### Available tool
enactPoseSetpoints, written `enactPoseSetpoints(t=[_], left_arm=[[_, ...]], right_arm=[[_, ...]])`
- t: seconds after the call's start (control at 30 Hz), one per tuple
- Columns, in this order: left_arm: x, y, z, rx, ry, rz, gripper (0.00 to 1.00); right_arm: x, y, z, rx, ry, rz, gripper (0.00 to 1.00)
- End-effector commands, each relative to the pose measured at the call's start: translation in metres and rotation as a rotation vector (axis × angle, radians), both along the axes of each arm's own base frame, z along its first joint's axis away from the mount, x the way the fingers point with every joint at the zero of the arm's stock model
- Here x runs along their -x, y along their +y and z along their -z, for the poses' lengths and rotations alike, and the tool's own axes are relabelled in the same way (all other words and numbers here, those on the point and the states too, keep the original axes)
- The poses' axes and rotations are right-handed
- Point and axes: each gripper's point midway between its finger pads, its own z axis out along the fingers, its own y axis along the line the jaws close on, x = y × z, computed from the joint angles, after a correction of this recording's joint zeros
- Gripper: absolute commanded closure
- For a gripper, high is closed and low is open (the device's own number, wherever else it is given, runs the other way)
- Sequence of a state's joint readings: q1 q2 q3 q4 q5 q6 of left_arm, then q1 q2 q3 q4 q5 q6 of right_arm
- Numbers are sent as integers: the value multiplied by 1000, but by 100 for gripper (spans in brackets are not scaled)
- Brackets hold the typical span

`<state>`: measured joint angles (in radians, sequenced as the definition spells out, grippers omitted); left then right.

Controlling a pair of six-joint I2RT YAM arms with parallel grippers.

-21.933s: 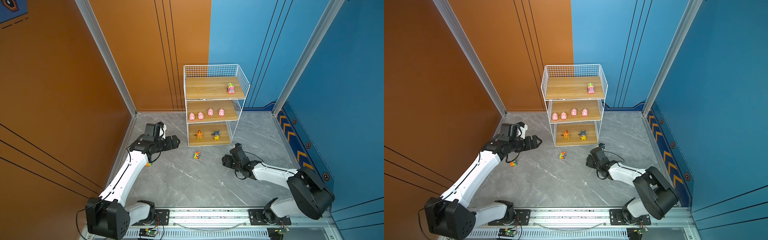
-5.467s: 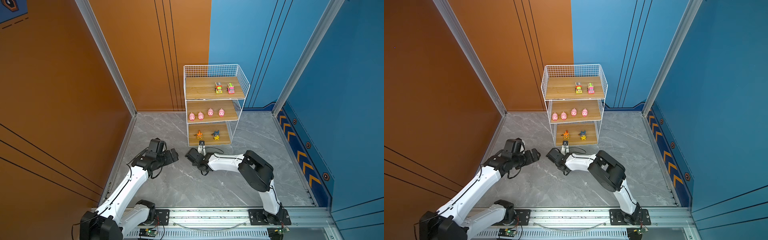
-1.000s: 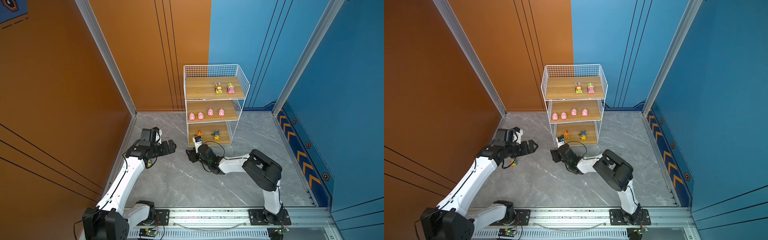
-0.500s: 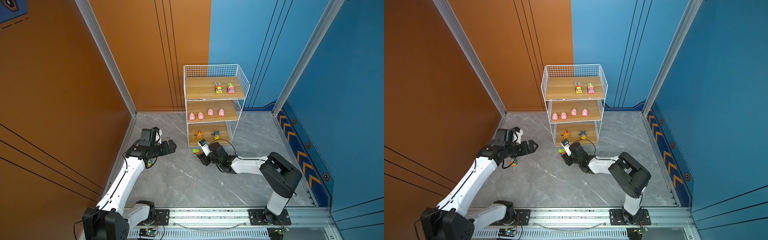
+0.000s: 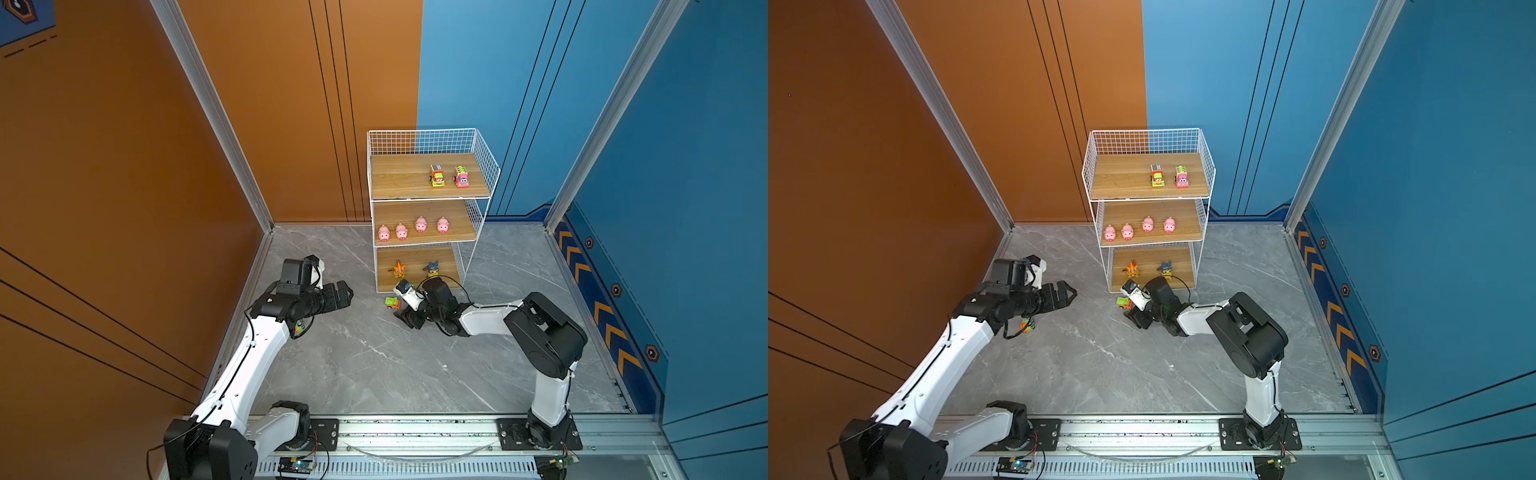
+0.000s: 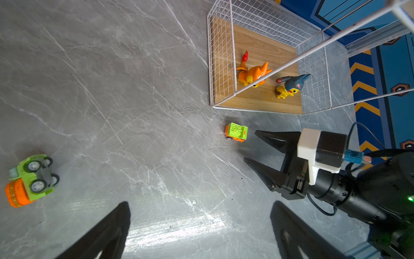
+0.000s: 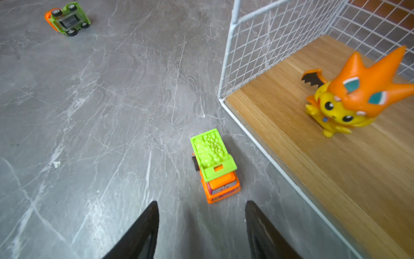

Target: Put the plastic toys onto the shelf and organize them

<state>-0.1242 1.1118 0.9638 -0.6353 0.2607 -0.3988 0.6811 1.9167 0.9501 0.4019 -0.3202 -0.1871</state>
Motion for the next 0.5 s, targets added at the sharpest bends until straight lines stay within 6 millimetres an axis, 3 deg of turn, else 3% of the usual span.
enactPoseSetpoints(t=[0.0, 0.47], left_arm=[[0, 0, -4, 13, -25, 18, 1], [-3, 4, -1, 21, -12, 1, 1]], right_arm=[[2, 6, 5, 0, 53, -55, 37], [-5, 19, 18, 20, 127, -61, 41]])
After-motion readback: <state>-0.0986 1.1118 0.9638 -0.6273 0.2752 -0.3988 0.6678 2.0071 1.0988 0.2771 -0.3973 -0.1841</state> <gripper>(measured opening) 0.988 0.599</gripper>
